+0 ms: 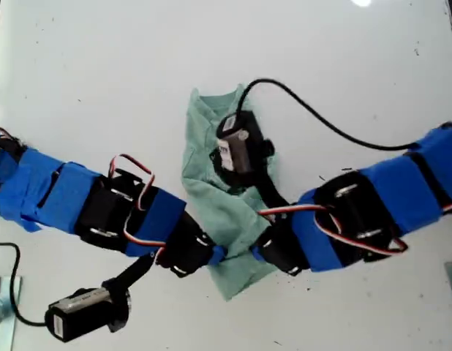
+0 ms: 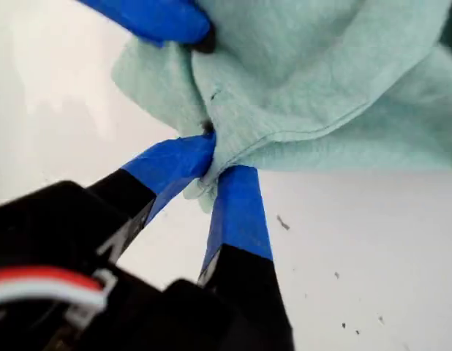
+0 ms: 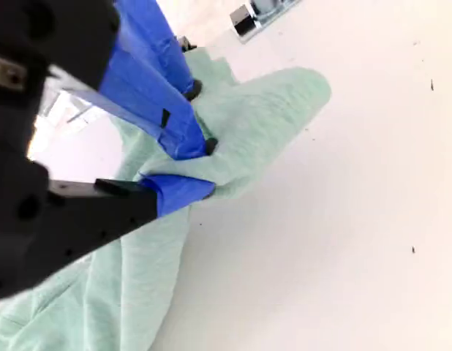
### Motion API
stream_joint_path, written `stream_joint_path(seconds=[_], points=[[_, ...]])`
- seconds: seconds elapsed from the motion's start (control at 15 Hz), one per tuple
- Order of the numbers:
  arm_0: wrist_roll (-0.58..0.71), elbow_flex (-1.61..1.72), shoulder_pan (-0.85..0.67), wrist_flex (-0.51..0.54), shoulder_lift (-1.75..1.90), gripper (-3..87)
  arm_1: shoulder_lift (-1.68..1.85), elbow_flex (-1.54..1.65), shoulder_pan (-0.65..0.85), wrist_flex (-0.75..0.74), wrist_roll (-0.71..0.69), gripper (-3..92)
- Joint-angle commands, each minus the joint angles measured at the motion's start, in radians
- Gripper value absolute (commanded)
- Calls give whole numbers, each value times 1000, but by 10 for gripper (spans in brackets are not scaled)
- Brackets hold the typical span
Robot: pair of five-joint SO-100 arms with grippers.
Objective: Fold t shirt
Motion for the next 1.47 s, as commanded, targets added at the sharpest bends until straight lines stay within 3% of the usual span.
stream_joint_path(seconds=[0.0, 0.13, 0.2, 0.33, 0.47, 0.53, 0.67, 0.8, 0.93, 1.13, 1.2, 1.27, 1.33, 1.4], points=[[12, 18, -127, 49, 192, -1, 160, 23, 175, -18, -83, -2], [52, 60, -275, 91, 241, -1, 156, 44, 353, -37, -192, -2], [63, 75, -341, 109, 245, 9, 137, 74, 425, -91, -232, 76], [49, 160, -451, 123, 288, 179, 89, 140, 565, -196, -222, 307], [-2, 379, -574, 51, 443, 243, 167, 347, 739, -290, -123, 244], [-18, 558, -640, -38, 600, 245, 282, 500, 838, -400, -150, 231], [-28, 905, -781, -153, 942, 241, 583, 756, 1017, -430, -163, 224], [-15, 1190, -887, -167, 1249, 237, 943, 1000, 1167, -383, -213, 218], [-15, 1479, -916, -198, 1583, 218, 1238, 1121, 1269, -186, -268, 223], [-51, 1804, -847, -104, 2103, 153, 1578, 1316, 1121, 15, -219, 234], [-89, 1908, -772, -80, 2284, 103, 1709, 1443, 997, 5, -187, 161], [-110, 1979, -655, -106, 2387, 22, 1870, 1575, 873, -6, -149, 150], [-106, 2034, -584, -158, 2362, -1, 1962, 1680, 750, -44, -140, 136], [-121, 2100, -563, -138, 2387, -1, 1957, 1736, 710, -20, -103, 117]])
